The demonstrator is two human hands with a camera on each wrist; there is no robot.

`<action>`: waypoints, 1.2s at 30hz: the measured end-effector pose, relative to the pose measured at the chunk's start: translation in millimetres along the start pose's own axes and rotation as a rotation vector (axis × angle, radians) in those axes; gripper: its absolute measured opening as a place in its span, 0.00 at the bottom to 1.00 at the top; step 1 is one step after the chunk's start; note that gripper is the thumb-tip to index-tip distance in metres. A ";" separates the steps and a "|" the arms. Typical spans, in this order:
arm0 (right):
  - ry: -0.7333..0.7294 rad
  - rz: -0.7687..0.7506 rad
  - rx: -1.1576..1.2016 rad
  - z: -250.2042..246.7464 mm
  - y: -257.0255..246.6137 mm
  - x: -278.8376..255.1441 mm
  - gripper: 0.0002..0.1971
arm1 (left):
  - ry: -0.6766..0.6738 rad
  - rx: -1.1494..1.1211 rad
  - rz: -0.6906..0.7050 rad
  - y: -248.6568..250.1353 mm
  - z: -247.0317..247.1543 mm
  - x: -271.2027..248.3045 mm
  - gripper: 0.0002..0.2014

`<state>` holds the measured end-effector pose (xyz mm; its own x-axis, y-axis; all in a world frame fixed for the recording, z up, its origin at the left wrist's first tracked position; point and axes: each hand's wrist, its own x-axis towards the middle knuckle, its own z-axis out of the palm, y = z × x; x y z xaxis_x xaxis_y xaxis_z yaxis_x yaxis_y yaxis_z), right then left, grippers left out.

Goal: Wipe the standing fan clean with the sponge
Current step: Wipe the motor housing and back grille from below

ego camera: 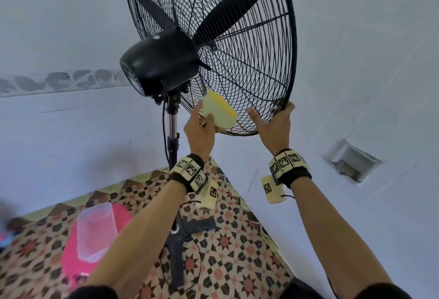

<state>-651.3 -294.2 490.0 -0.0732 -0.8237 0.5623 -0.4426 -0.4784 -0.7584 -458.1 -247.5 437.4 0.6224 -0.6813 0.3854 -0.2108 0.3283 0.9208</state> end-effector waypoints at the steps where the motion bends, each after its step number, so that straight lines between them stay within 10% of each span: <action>1: 0.004 -0.002 0.002 0.0 0.5 0.6 0.50 | -0.019 0.003 -0.001 -0.3 6.9 -6.6 0.26; 6: -0.027 0.009 -0.010 -1.3 0.5 6.9 0.50 | -0.316 -0.057 -0.101 5.6 9.5 -61.2 0.20; 14: -0.089 0.017 0.024 -7.7 4.0 4.4 0.52 | 0.046 -0.115 -0.087 10.1 2.7 -5.1 0.23; 26: -0.240 -0.049 -0.049 -33.6 4.1 15.6 0.39 | -0.491 -0.551 -0.555 6.8 60.5 -99.7 0.14; 36: -0.243 -0.086 -0.056 -32.4 7.7 21.1 0.38 | -0.046 -0.915 -0.592 -12.7 72.1 -119.5 0.16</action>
<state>-685.2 -305.3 506.7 0.1804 -0.8331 0.5229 -0.4874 -0.5375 -0.6881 -584.1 -217.5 384.0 0.4077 -0.9092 -0.0850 0.7656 0.2896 0.5745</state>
